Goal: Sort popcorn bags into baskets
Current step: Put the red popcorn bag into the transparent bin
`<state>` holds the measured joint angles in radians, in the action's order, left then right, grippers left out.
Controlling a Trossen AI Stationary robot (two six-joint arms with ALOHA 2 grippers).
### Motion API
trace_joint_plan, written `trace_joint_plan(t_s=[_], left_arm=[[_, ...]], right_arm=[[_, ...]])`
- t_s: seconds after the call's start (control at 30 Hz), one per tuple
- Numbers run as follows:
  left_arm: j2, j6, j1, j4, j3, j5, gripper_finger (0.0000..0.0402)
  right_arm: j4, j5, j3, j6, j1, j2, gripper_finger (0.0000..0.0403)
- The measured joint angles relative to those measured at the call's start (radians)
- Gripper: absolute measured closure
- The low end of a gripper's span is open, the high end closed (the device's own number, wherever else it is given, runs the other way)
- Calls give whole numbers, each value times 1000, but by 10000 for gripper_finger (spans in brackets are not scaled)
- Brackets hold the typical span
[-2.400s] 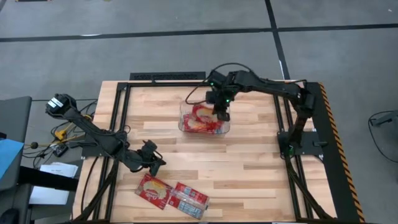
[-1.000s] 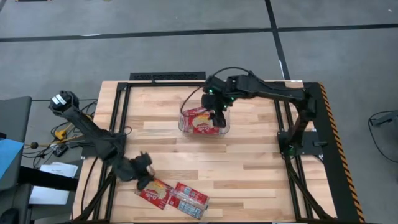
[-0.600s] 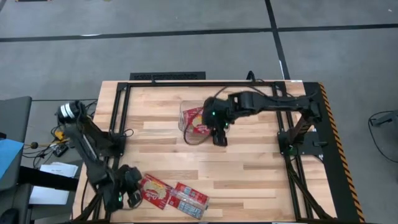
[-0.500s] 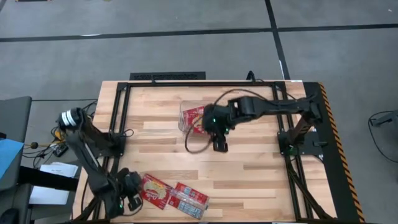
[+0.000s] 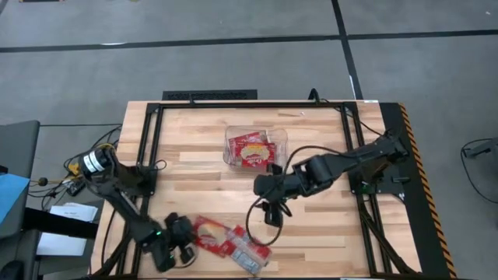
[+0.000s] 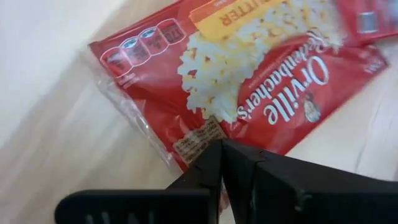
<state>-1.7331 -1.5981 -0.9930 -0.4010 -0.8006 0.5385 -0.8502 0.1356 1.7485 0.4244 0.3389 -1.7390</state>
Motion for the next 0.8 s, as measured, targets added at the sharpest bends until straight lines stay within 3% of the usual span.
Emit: trace_joint_plan(t_s=[0.17, 0.33, 0.6, 0.8], left_arm=[[-24, 187, 154, 280, 74, 14, 401], [-46, 290, 263, 425, 111, 13, 401], [-47, 416, 360, 489, 118, -37, 401], [-47, 436, 387, 494, 118, -49, 401]], right_arm=[[230, -2, -142, 36, -9, -2, 158], [421, -10, -310, 82, -32, -2, 154], [625, -62, -555, 169, -93, -2, 153], [691, -149, -629, 170, -138, -10, 153]])
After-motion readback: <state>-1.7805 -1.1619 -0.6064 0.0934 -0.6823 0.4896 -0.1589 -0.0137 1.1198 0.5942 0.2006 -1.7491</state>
